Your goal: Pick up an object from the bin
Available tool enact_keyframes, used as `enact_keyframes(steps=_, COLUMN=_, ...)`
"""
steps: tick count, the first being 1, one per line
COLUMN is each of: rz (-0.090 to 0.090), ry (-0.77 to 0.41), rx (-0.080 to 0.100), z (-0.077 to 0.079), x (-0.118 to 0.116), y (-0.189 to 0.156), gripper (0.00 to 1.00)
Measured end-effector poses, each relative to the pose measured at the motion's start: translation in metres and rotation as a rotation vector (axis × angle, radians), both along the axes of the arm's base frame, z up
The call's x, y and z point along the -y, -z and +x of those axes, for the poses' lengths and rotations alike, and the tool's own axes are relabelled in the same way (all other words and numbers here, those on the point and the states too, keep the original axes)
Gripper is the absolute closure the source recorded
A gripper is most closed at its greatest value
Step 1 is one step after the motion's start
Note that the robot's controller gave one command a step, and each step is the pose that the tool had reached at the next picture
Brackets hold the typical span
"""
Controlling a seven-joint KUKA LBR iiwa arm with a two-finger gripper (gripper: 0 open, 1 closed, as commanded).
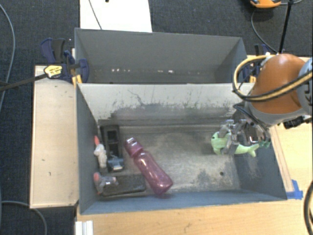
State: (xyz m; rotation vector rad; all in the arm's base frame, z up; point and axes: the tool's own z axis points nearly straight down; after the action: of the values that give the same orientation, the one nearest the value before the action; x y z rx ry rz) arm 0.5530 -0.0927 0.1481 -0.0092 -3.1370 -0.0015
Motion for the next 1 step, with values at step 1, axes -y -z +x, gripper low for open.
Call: enact_keyframes(steps=1, rz=-0.001, ry=-0.003, rx=0.008, z=0.0016, x=-0.0002, y=-0.0048, gripper=0.0)
